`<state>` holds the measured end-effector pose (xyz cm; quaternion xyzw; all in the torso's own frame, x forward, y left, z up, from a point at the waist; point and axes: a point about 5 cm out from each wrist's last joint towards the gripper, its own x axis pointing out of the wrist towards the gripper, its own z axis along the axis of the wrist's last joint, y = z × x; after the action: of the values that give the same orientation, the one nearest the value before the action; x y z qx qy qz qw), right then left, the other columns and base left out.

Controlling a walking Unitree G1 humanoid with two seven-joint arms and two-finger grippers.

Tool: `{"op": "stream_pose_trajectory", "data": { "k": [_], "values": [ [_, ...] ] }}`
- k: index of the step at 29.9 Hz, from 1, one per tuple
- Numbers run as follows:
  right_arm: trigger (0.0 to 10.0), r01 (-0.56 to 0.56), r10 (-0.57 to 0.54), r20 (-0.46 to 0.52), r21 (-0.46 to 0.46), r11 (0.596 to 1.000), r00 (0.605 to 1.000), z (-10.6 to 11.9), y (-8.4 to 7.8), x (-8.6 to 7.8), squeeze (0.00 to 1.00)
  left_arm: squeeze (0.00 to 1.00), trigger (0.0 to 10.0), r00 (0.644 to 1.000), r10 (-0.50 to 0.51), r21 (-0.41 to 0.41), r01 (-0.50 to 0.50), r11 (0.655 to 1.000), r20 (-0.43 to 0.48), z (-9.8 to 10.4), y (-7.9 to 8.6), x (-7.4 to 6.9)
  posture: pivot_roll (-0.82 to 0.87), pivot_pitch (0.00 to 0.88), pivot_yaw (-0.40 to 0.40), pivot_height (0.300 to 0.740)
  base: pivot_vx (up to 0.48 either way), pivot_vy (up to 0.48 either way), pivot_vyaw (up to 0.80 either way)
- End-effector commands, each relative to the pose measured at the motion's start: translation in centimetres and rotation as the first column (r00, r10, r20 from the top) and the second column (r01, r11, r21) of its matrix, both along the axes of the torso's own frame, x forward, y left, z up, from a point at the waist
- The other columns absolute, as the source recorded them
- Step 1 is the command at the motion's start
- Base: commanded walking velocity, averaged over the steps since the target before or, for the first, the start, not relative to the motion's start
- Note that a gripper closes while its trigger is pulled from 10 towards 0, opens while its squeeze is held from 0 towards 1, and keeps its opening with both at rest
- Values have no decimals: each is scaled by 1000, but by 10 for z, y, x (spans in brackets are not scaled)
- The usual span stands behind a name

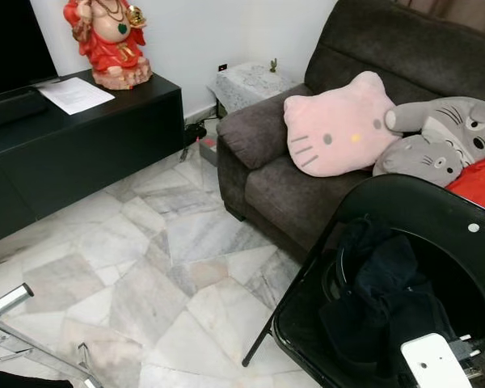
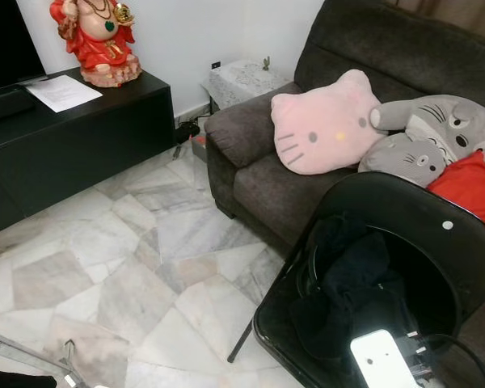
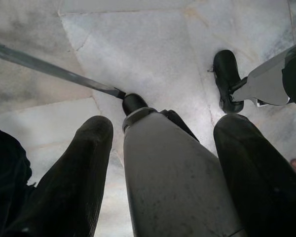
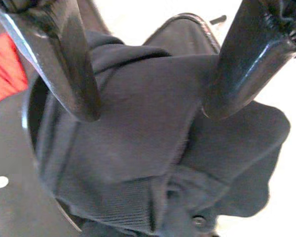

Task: Hang hanger

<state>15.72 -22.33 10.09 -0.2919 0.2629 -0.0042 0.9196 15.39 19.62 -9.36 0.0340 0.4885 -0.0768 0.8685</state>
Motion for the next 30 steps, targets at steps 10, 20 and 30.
{"op": "stream_pose_trajectory", "data": {
  "k": [10,20,30],
  "values": [
    [10000,-12,17,-50,100,995,999,-18,2,-2,0,0,10000,999,12,-8,-12,1000,-32,-4,-2,-9,-338,125,-63,740,0,0,0],
    [10000,36,-34,-50,40,999,998,-18,-6,-3,0,0,10000,999,14,-10,-15,1000,-32,-4,-2,-9,-340,129,-65,740,0,0,0],
    [10000,152,-154,-29,-53,987,988,-13,-23,-9,0,0,10000,999,11,-13,-11,1000,-33,-4,-3,-9,-346,130,-66,740,0,0,0]
  ]
}}
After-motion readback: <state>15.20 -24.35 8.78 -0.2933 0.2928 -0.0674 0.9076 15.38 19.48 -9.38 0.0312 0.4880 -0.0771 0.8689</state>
